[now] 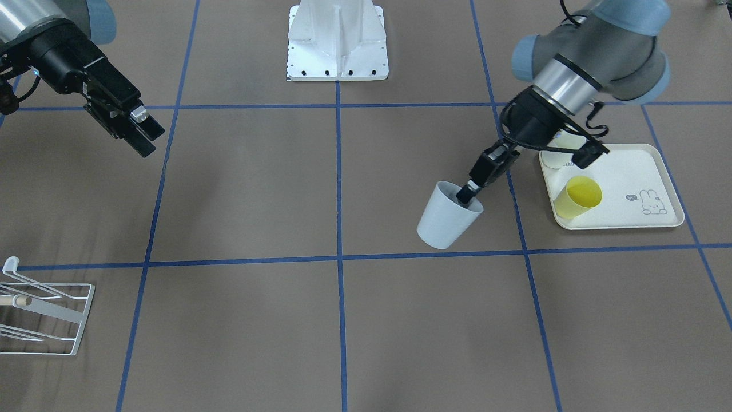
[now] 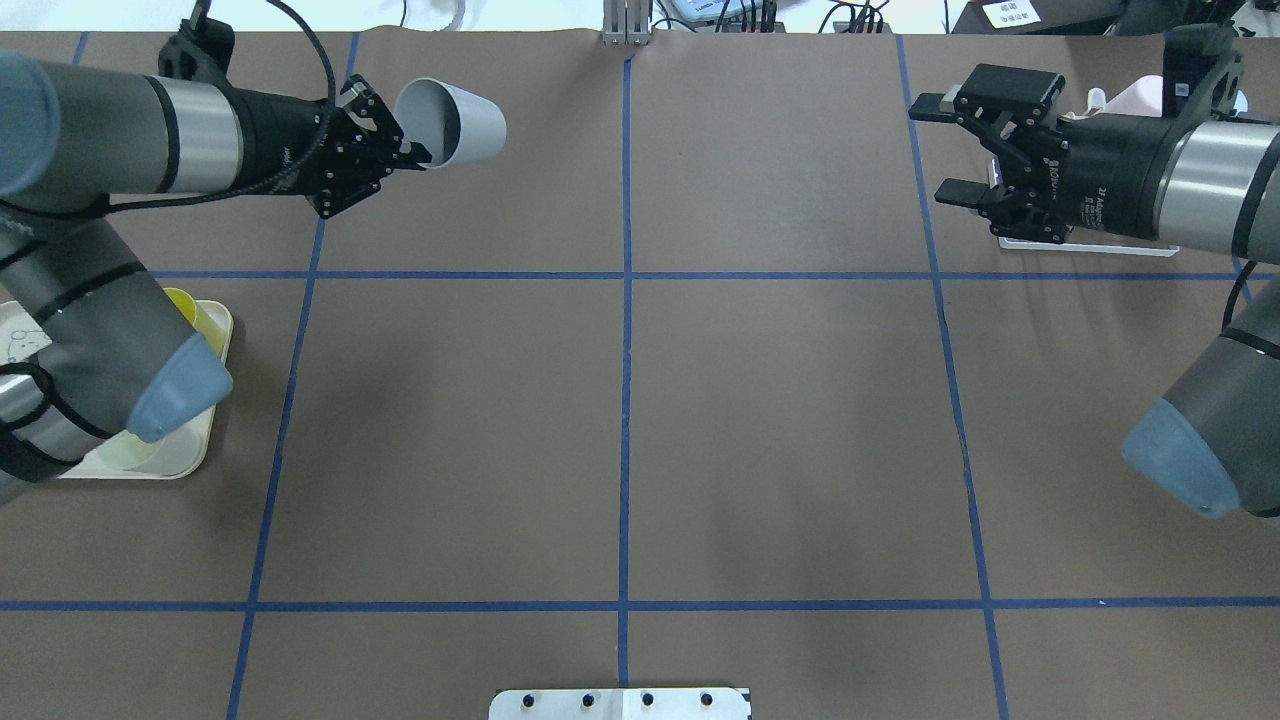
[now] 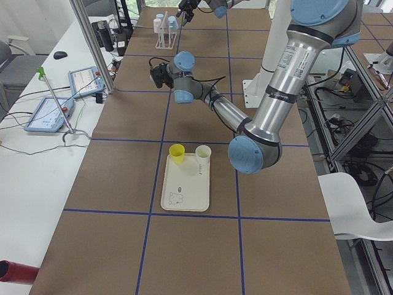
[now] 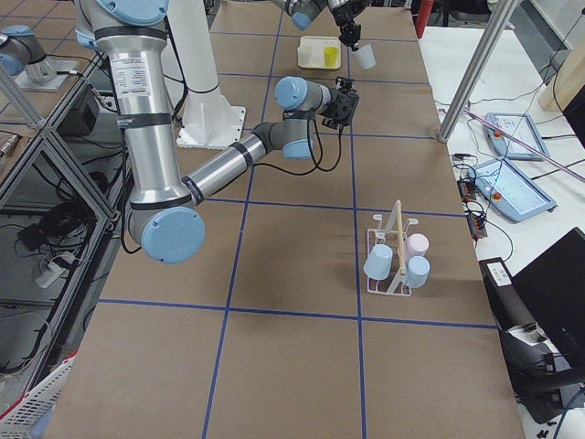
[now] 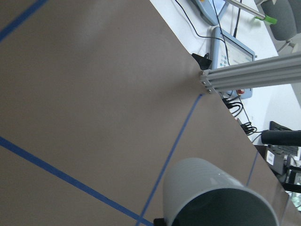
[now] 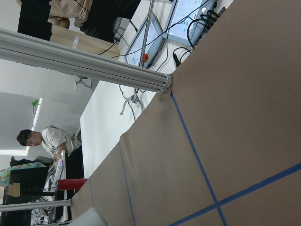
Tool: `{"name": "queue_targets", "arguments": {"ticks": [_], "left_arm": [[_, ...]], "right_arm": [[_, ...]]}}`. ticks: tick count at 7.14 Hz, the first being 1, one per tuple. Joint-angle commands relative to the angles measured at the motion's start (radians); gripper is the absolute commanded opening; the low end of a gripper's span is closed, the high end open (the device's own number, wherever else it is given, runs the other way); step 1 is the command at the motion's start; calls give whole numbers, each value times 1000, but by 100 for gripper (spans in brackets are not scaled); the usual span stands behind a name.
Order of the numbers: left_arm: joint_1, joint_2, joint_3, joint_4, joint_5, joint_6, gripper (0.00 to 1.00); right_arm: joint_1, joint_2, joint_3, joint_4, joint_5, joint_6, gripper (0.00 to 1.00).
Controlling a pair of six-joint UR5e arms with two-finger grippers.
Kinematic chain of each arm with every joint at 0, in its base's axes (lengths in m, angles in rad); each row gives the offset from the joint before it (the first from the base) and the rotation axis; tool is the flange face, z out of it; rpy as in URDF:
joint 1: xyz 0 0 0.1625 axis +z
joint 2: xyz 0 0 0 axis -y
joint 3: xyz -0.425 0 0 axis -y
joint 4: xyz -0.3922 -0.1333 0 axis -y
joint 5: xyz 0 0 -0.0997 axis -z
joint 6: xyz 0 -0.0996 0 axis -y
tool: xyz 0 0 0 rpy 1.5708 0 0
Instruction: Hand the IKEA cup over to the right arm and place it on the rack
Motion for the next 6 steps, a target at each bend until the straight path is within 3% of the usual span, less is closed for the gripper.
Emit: {"name": "queue_targets", "arguments": {"ticks": [1,3,5,6], "left_arm": [[105,-14,2,-195,165,-190,0],[181,-49,52,-382,287,-342,0],[296,-63,92,-527,474,-375,0],[306,-64,94,-578,513,-419,0]], "right_arm": [[-20,5,-7,53,-4,122,100],[-53,43,-13,67,-31,129,100],[-133,118,-37,67,-134,194,100],[-176,153,-46,67,-196,216,100]]}}
